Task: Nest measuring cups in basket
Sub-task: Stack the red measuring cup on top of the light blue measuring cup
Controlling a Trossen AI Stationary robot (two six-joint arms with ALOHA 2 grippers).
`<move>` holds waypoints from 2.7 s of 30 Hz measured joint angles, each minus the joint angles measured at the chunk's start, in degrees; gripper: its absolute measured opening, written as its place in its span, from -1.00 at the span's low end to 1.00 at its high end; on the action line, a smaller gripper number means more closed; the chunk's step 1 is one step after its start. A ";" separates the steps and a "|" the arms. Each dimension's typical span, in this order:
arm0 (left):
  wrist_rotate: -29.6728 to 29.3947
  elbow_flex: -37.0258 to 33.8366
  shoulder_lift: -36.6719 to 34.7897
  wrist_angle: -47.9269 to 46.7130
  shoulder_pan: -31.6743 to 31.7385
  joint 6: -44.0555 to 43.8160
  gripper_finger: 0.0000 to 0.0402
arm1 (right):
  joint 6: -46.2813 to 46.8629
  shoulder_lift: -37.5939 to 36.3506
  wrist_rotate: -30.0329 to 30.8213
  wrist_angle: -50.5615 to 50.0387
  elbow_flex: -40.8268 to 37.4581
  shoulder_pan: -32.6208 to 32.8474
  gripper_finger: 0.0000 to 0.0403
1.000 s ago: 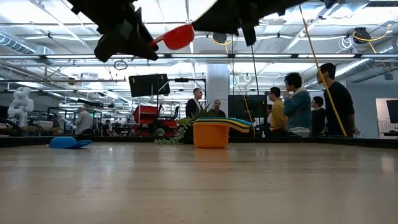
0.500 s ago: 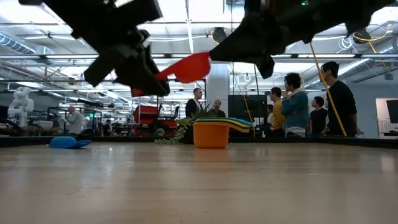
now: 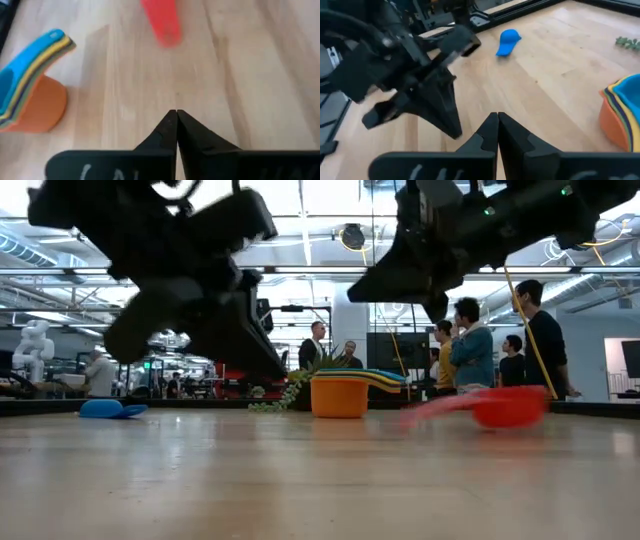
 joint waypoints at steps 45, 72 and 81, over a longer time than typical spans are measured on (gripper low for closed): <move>0.88 -0.07 -0.28 4.18 4.42 -2.94 -0.83 | 25.52 -23.45 -10.64 -93.06 1.96 7.69 0.11; 1.45 -0.07 -0.28 3.79 4.40 -3.29 -0.83 | 21.26 -19.11 -12.05 -89.83 -4.60 7.51 0.61; 1.52 -0.07 -0.28 3.77 4.40 -3.27 -0.83 | 18.55 -10.41 -13.03 -89.96 -4.44 7.47 0.60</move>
